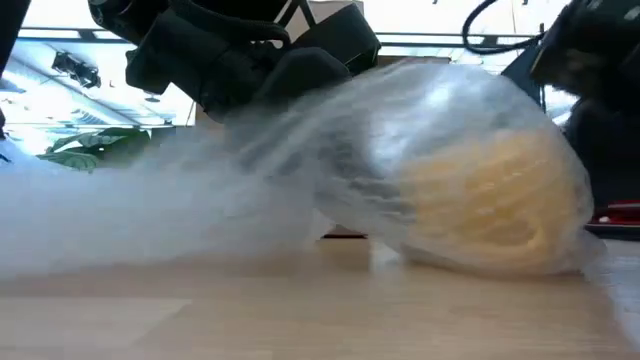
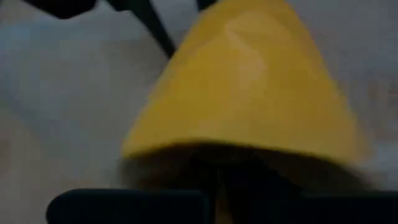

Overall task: Wrap mug
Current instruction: Wrap the yellow mug with the bubble wrap

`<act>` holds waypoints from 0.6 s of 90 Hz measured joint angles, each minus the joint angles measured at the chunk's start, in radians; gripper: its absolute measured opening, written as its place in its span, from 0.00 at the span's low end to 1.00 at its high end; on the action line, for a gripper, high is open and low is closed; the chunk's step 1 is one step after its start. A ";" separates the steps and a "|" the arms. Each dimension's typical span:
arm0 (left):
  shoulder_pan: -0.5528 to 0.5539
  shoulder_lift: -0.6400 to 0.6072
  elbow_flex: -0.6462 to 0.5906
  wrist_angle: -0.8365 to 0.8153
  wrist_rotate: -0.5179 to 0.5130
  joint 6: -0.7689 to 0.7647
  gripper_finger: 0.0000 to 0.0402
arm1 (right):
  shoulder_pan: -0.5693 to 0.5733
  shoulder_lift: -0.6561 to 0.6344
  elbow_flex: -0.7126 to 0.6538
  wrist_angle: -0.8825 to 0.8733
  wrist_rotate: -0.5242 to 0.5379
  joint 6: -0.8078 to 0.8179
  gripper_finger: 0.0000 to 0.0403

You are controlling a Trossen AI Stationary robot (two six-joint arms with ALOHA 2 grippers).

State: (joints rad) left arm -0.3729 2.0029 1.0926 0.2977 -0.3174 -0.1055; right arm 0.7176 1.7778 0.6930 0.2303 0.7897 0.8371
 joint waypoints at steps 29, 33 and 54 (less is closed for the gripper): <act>0.000 0.000 -0.002 -0.010 0.008 -0.002 0.25 | -0.007 0.019 -0.001 0.080 0.019 -0.054 0.00; 0.000 0.000 -0.001 -0.012 0.016 -0.002 0.25 | 0.010 -0.003 -0.001 0.069 0.018 -0.046 0.00; 0.000 0.000 0.000 -0.008 0.015 -0.002 0.25 | 0.107 -0.122 -0.001 -0.076 0.012 0.031 0.00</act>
State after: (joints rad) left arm -0.3729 2.0029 1.0924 0.2899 -0.3025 -0.1078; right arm 0.8243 1.6562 0.6918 0.1543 0.8017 0.8681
